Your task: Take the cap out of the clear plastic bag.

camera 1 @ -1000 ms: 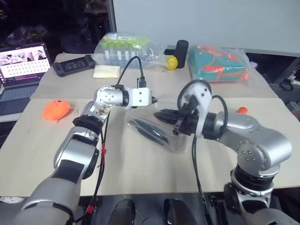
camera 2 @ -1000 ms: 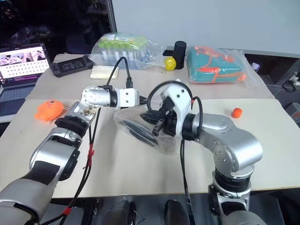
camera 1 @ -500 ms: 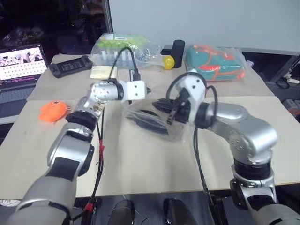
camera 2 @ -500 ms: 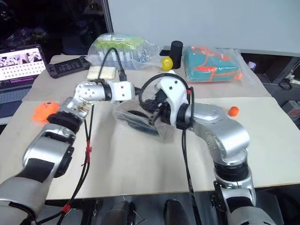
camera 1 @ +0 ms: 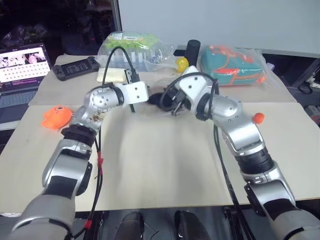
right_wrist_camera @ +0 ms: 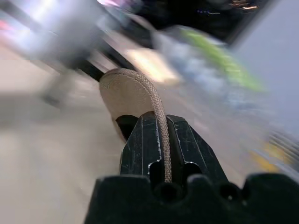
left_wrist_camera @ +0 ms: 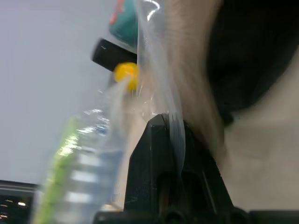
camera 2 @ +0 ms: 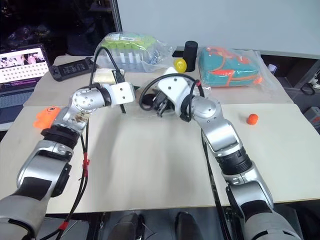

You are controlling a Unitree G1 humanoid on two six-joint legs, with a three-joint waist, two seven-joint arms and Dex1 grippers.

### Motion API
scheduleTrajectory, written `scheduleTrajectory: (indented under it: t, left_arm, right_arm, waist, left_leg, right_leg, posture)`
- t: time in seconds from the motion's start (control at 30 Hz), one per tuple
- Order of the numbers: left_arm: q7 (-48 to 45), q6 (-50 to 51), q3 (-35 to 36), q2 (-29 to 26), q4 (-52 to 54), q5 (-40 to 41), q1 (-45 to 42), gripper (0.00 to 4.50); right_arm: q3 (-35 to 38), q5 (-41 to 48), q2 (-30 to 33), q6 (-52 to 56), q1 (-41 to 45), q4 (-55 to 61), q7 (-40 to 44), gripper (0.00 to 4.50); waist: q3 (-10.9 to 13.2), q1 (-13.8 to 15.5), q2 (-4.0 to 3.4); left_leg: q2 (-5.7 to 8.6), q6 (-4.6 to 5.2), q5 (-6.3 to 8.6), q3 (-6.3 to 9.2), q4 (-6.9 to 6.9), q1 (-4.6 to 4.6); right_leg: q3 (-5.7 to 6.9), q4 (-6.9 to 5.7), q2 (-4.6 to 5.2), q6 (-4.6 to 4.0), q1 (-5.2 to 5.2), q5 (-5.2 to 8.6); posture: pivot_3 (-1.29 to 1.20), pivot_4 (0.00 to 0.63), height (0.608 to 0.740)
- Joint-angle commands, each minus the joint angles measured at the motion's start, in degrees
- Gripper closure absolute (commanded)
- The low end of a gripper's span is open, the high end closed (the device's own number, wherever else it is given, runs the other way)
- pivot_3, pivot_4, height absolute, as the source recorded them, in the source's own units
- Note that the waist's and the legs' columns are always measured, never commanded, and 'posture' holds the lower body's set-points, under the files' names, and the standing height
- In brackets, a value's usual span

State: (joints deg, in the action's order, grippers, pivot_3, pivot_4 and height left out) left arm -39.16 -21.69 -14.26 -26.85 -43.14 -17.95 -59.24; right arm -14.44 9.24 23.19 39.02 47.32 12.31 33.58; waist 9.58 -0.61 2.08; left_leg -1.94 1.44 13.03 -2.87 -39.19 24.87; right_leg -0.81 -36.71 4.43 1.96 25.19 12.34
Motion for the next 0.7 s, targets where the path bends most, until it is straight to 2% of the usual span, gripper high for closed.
scheduleTrajectory:
  t: [0.03, 0.13, 0.23, 0.3, 0.4, 0.47, 0.5, 0.6, 0.67, 0.7]
  left_arm:
    - [-1.4, 2.5, -1.7, 4.4, 3.9, 0.9, -1.0, 4.50]
    - [-3.2, 2.7, -1.1, 4.4, 3.3, 1.7, -1.9, 4.50]
    - [-5.8, 3.4, 0.1, 3.5, 3.2, 3.2, -2.1, 3.74]
    - [-7.0, 4.1, 0.4, 3.0, 3.9, 3.6, -1.7, 3.03]
    - [-9.0, 6.6, 0.8, 3.1, 6.8, 5.4, -0.1, 2.01]
    - [-10.6, 9.9, 1.4, 3.6, 9.9, 7.4, 1.2, 1.42]
    - [-11.5, 12.5, 1.7, 4.0, 12.4, 8.8, 2.2, 0.96]
    - [-14.7, 21.3, 2.7, 4.9, 20.2, 13.4, 5.1, 0.00]
    - [-15.6, 25.9, 3.1, 5.4, 23.6, 15.6, 6.2, 0.00]
    - [-16.1, 29.3, 3.6, 5.8, 25.5, 17.2, 6.6, 0.00]
  right_arm:
    - [-0.6, 7.0, 2.2, 5.2, -1.0, 10.9, 7.5, 4.46]
    - [-2.1, 2.4, 6.8, 4.6, -4.1, 9.9, 7.1, 4.46]
    - [-3.3, -1.4, 9.3, 1.4, -6.3, 8.9, 6.0, 4.50]
    - [-4.7, -5.3, 10.9, -3.3, -7.6, 7.2, 5.3, 3.69]
    - [-6.6, -10.4, 13.0, -10.7, -9.1, 4.0, 4.6, 2.81]
    - [-7.5, -13.2, 14.2, -15.4, -9.7, 1.4, 4.6, 2.22]
    - [-8.0, -15.3, 15.0, -18.6, -9.9, -0.5, 4.1, 1.73]
    - [-8.3, -20.4, 17.0, -27.4, -10.0, -6.2, 2.5, 0.72]
    - [-7.9, -21.8, 17.2, -30.8, -10.0, -8.3, 2.0, 0.10]
    - [-7.7, -23.5, 17.4, -33.3, -9.7, -9.5, 0.5, 0.04]
  waist:
    - [0.0, 0.6, 0.00]
    - [0.0, 1.2, 0.00]
    - [0.0, 0.9, 0.00]
    - [0.0, 0.4, 0.00]
    - [0.0, 0.1, 0.00]
    - [0.0, 0.0, 0.00]
    - [0.0, -0.1, 0.00]
    - [0.0, -0.1, 0.00]
    - [0.0, -0.1, 0.00]
    - [0.0, -0.1, 0.00]
  left_leg:
    - [0.03, 0.00, 0.00, 0.00, 0.00, 0.00]
    - [0.04, 0.00, 0.00, 0.00, -0.04, -0.01]
    - [0.01, 0.00, 0.00, -0.01, -0.05, -0.05]
    - [0.01, 0.00, 0.00, -0.03, -0.04, -0.05]
    - [0.03, 0.00, 0.00, -0.03, -0.05, -0.06]
    - [0.02, 0.00, 0.00, -0.03, -0.07, -0.06]
    - [0.03, 0.00, 0.00, -0.03, -0.07, -0.07]
    - [0.01, 0.00, 0.00, -0.02, -0.07, -0.08]
    - [0.01, 0.00, 0.00, -0.02, -0.07, -0.08]
    - [0.01, 0.00, -0.01, -0.02, -0.07, -0.07]
  right_leg:
    - [0.02, 0.01, 0.02, 0.00, -0.03, 0.00]
    - [0.02, 0.01, 0.02, 0.00, -0.07, 0.00]
    - [0.01, 0.00, -0.02, 0.00, -0.08, 0.00]
    - [-0.04, -0.04, -0.05, -0.01, -0.01, 0.00]
    - [-0.05, -0.03, -0.02, 0.00, -0.04, 0.00]
    - [-0.05, -0.03, -0.02, 0.00, -0.05, 0.00]
    - [-0.05, -0.03, -0.02, 0.00, -0.07, 0.00]
    - [-0.05, -0.03, -0.03, 0.00, -0.06, 0.00]
    - [-0.06, -0.02, -0.02, 0.00, -0.06, 0.00]
    - [-0.06, -0.01, -0.03, 0.00, -0.06, 0.00]
  posture:
    - [0.00, 0.150, 0.740]
    - [0.00, 0.150, 0.740]
    - [0.00, 0.150, 0.740]
    - [0.00, 0.150, 0.740]
    - [0.00, 0.150, 0.740]
    - [0.00, 0.150, 0.740]
    - [0.00, 0.150, 0.740]
    - [0.00, 0.150, 0.740]
    - [0.00, 0.150, 0.740]
    - [0.00, 0.150, 0.740]
